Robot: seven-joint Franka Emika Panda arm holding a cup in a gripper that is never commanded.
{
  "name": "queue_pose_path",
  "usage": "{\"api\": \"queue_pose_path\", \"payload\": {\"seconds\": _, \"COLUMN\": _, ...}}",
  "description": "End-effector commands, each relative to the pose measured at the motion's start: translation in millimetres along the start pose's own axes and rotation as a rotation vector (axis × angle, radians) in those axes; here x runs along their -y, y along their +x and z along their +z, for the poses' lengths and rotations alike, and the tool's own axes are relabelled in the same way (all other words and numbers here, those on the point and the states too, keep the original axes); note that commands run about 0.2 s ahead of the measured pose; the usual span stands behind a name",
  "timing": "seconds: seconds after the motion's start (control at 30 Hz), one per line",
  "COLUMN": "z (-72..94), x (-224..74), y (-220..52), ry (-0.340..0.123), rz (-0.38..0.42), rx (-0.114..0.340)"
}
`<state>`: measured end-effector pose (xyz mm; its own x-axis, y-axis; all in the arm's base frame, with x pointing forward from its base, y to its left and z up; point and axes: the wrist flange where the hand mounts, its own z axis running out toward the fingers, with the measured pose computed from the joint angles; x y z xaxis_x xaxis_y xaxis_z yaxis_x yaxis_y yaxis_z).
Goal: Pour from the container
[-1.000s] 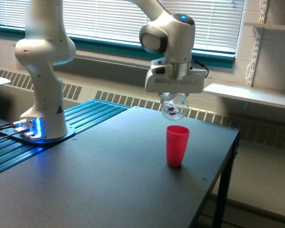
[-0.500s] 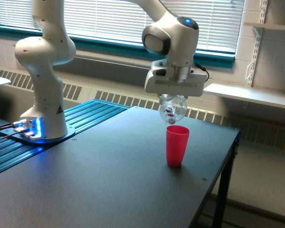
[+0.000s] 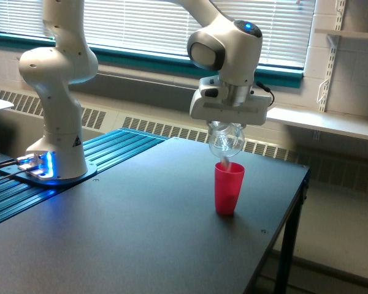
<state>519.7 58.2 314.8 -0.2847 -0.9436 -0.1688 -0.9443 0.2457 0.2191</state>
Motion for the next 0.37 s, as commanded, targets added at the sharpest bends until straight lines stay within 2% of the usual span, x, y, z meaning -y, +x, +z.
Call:
{"api": "queue_pose_path", "payload": {"seconds": 0.03, "z": -0.7, "x": 3.3, "y": 0.2, "ry": -0.01, "rz": 0.023, "rx": 0.002}}
{"api": "queue_pose_path", "payload": {"seconds": 0.17, "z": -1.8, "x": 5.3, "y": 0.3, "ry": 0.002, "rz": 0.028, "rx": 0.006}}
{"api": "queue_pose_path", "payload": {"seconds": 0.37, "z": -6.3, "x": 7.6, "y": 2.3, "ry": 0.047, "rz": 0.044, "rx": 0.005}}
